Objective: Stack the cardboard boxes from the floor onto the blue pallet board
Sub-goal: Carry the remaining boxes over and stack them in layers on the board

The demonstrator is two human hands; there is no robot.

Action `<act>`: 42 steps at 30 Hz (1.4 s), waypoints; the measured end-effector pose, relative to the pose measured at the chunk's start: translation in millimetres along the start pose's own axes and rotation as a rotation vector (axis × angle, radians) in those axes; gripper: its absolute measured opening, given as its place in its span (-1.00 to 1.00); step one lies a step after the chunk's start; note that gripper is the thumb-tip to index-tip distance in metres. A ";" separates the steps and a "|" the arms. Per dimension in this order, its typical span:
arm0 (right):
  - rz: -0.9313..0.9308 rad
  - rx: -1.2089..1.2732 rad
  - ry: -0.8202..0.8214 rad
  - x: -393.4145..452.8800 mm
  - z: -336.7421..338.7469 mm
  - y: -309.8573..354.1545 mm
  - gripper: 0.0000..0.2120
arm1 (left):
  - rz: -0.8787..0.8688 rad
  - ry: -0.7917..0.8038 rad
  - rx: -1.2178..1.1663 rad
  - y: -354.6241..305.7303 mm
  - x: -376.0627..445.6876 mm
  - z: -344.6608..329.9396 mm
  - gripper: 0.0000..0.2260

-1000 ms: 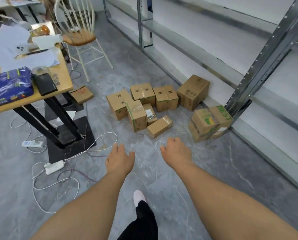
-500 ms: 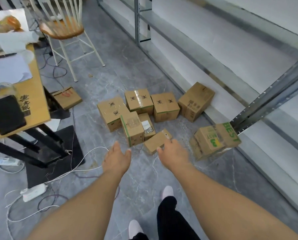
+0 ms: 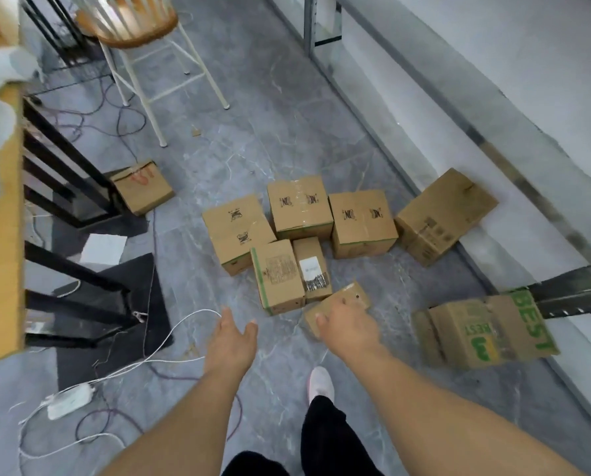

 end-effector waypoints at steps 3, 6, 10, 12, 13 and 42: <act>-0.012 -0.016 0.054 49.3 0.3 -0.8 -0.62 | 0.029 0.031 -0.051 -10.4 40.6 -11.5 -0.41; -0.036 -0.013 0.109 92.9 -11.9 -0.3 -0.62 | 0.066 0.072 -0.079 -11.5 78.9 -22.9 -0.41; -0.058 -0.011 0.154 150.1 -35.5 1.1 -0.59 | 0.104 0.128 -0.064 -4.9 134.9 -36.3 -0.41; -0.076 0.000 0.174 178.7 -48.6 -0.4 -0.56 | 0.117 0.153 -0.042 1.2 166.2 -44.4 -0.41; -0.078 0.006 0.183 193.3 -55.6 -1.5 -0.55 | 0.122 0.162 -0.034 4.4 182.5 -48.4 -0.41; -0.195 0.337 0.354 379.9 -205.0 -15.7 -0.24 | 0.224 -0.003 -0.363 69.2 381.3 -140.3 -0.65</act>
Point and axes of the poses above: each hand's wrist, its own x-axis towards the middle knuckle, its own z-axis out of the back of the hand, y = z × x, the point moved 2 cm from there along x, towards the middle knuckle, and after that the axes turned 12 degrees about y, right-handed, at the moved point
